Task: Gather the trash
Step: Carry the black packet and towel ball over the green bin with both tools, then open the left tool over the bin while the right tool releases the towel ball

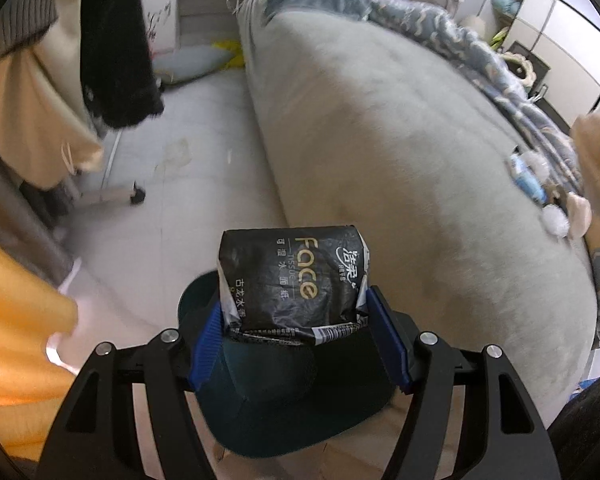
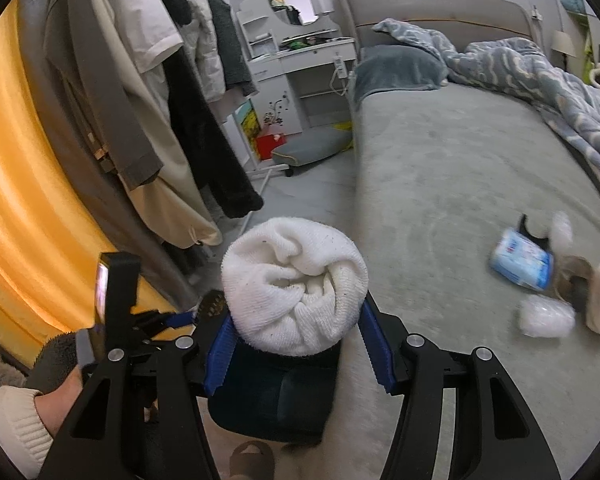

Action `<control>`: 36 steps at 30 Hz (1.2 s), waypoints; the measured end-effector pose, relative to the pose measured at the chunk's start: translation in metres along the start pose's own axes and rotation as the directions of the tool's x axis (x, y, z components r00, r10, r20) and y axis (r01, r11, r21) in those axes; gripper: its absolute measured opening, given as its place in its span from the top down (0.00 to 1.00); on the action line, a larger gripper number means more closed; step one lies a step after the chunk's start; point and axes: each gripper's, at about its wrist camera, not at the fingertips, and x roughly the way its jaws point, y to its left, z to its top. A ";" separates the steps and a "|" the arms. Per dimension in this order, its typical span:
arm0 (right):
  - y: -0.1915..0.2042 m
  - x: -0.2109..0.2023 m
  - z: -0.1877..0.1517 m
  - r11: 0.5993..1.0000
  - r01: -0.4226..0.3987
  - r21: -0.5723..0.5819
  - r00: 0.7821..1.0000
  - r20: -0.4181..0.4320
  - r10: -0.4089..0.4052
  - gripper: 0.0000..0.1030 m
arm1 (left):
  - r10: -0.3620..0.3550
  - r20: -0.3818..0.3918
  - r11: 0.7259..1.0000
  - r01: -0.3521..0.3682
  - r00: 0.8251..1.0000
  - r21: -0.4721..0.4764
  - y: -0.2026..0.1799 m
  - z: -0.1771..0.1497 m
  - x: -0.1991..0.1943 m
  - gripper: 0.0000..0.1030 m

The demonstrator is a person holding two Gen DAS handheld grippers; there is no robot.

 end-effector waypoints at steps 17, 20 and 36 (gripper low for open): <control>0.029 0.074 -0.003 0.999 -0.044 -0.006 0.990 -0.135 0.043 0.43 | -0.030 -0.353 0.998 0.007 0.935 -0.066 0.046 -0.043 0.071 0.31; 0.028 0.088 -0.005 0.999 -0.045 0.012 0.985 -0.168 0.047 0.43 | -0.037 -0.368 0.998 0.015 0.929 -0.062 0.049 -0.046 0.072 0.30; 0.012 0.150 -0.017 0.990 -0.017 0.139 0.962 -0.268 0.054 0.43 | -0.053 -0.234 0.999 0.050 0.971 -0.016 0.059 -0.037 0.021 0.15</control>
